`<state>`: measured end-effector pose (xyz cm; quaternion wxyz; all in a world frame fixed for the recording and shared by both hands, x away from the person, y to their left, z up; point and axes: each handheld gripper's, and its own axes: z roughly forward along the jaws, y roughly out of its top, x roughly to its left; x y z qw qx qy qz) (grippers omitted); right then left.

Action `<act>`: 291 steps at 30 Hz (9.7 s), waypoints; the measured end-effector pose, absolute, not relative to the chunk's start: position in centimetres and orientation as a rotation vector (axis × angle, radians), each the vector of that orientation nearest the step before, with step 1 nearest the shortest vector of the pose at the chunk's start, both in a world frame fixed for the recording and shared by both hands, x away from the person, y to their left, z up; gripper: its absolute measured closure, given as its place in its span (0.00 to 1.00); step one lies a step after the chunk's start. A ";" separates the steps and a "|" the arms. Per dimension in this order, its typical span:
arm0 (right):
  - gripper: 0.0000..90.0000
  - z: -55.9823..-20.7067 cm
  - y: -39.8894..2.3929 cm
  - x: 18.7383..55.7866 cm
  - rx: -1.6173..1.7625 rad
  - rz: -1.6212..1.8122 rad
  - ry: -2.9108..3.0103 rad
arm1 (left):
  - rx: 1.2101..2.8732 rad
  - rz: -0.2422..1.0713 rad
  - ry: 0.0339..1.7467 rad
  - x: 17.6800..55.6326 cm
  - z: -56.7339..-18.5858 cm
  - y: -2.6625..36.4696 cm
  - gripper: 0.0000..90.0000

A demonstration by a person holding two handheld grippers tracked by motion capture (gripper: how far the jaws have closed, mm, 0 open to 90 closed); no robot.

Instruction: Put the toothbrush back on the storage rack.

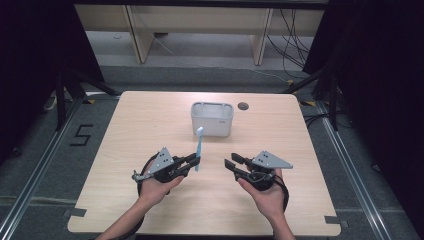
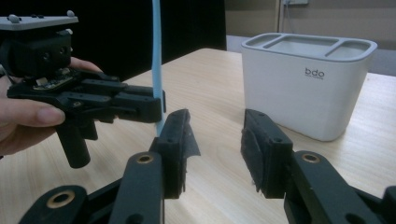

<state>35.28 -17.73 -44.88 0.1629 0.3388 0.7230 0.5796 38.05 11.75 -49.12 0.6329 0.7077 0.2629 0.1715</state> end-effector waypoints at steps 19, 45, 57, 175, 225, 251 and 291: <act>0.71 -43.5 -15.2 35.7 0.926 1.764 2.059 | 1.645 0.379 0.586 37.9 -49.0 10.2 0.87; 0.81 -43.6 -14.2 36.5 0.925 1.742 2.003 | 1.652 0.346 0.559 37.3 -48.5 8.2 0.87; 0.95 -43.6 -14.2 36.6 0.924 1.762 2.022 | 1.661 0.348 0.534 37.3 -48.5 7.8 0.87; 0.95 -38.6 -18.3 44.3 1.020 1.648 1.700 | 1.555 0.695 0.910 35.1 -52.4 21.7 0.43; 0.95 -37.1 -17.7 47.4 1.038 1.638 1.641 | 1.540 0.691 0.897 35.2 -52.5 21.7 0.44; 0.95 -36.5 -16.9 49.0 1.057 1.622 1.631 | 1.537 0.688 0.896 35.2 -52.5 21.7 0.44; 0.95 -37.4 -15.9 51.6 1.095 1.587 1.621 | 1.546 0.686 0.908 35.1 -52.4 21.8 0.44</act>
